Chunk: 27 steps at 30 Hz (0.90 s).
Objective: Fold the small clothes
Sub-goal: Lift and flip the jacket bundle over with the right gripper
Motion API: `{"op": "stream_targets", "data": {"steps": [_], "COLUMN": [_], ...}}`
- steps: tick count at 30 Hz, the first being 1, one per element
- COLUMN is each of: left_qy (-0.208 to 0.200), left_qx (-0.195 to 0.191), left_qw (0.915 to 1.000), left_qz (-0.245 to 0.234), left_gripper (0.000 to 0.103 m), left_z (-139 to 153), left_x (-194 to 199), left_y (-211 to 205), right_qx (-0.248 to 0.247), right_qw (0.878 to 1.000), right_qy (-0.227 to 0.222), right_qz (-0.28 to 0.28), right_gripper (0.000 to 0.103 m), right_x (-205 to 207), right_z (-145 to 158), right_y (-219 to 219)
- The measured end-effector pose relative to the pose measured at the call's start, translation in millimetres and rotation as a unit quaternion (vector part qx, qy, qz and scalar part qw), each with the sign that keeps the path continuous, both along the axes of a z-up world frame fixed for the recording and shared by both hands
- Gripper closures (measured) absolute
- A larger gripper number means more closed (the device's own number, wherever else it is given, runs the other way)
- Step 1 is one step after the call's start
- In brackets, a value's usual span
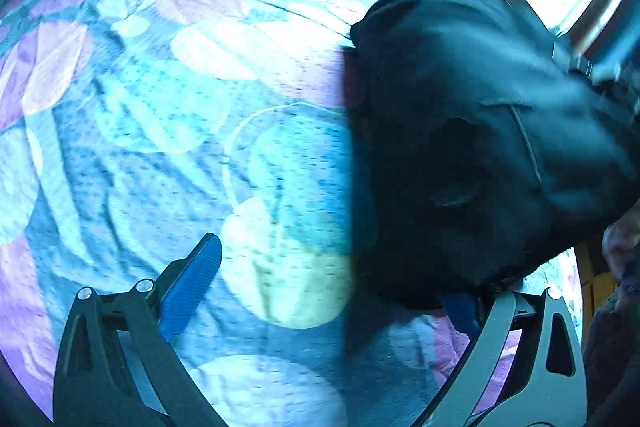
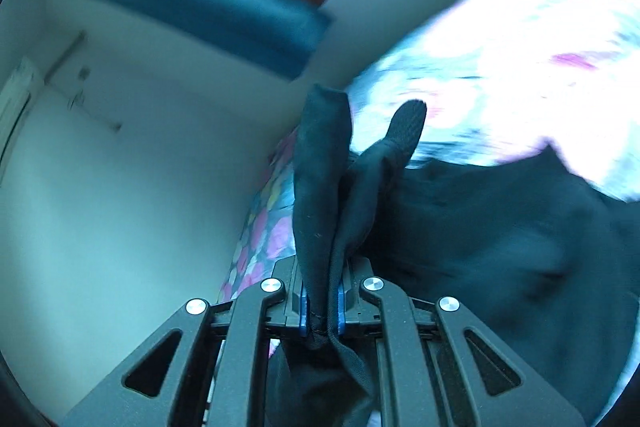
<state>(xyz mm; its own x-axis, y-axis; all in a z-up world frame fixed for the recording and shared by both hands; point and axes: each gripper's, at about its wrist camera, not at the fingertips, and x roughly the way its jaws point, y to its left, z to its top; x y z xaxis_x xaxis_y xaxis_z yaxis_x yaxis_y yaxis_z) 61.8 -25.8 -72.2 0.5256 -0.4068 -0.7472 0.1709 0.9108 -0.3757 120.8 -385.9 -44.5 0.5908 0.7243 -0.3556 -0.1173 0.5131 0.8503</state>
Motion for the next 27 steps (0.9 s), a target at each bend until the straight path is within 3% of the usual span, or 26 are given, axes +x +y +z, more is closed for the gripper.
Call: {"op": "stream_targets", "data": {"steps": [6,9,13,15,17,22,23,26,27], "left_qy": [-0.033,-0.022,-0.014,-0.014,-0.017,-0.021,-0.020,-0.019,-0.018], "left_qx": [0.042,0.058,0.054,0.054,0.056,0.064,0.064,0.062,0.061], "left_qw": [0.9968,0.9955,0.9961,0.9960,0.9959,0.9953,0.9953,0.9954,0.9955], "left_qz": [-0.059,-0.072,-0.069,-0.069,-0.069,-0.071,-0.071,-0.070,-0.070], "left_gripper": [0.002,0.002,0.002,0.002,0.002,0.002,0.002,0.002,0.002], "left_z": [1.1,-8.9,-12.6,-13.0,-13.3,-14.3,-14.6,-14.3,-14.0], "left_x": [-2.8,-2.3,1.0,2.6,1.9,1.6,2.0,2.1,1.8], "left_y": [-37.5,-49.8,-45.6,-44.9,-44.4,-47.3,-47.3,-46.5,-46.2], "right_qx": [0.049,0.085,0.118,0.115,0.122,0.097,0.084,0.001,-0.021], "right_qw": [0.992,0.987,0.985,0.986,0.986,0.991,0.992,0.996,0.996], "right_qy": [0.087,0.103,0.100,0.094,0.084,0.086,0.085,0.087,0.080], "right_qz": [-0.075,-0.084,-0.074,-0.069,-0.070,-0.033,-0.026,-0.025,-0.025], "right_gripper": [0.094,0.093,0.080,0.060,0.048,0.044,0.046,0.092,0.095], "right_x": [-36.2,-39.8,-47.9,-58.6,-73.9,-92.0,-91.8,-81.7,-73.3], "right_z": [-104.0,-132.7,-128.8,-118.6,-112.5,-104.3,-102.3,-90.7,-84.2], "right_y": [-75.3,-88.3,-92.7,-95.3,-98.7,-83.6,-80.2,-67.1,-62.6]}}
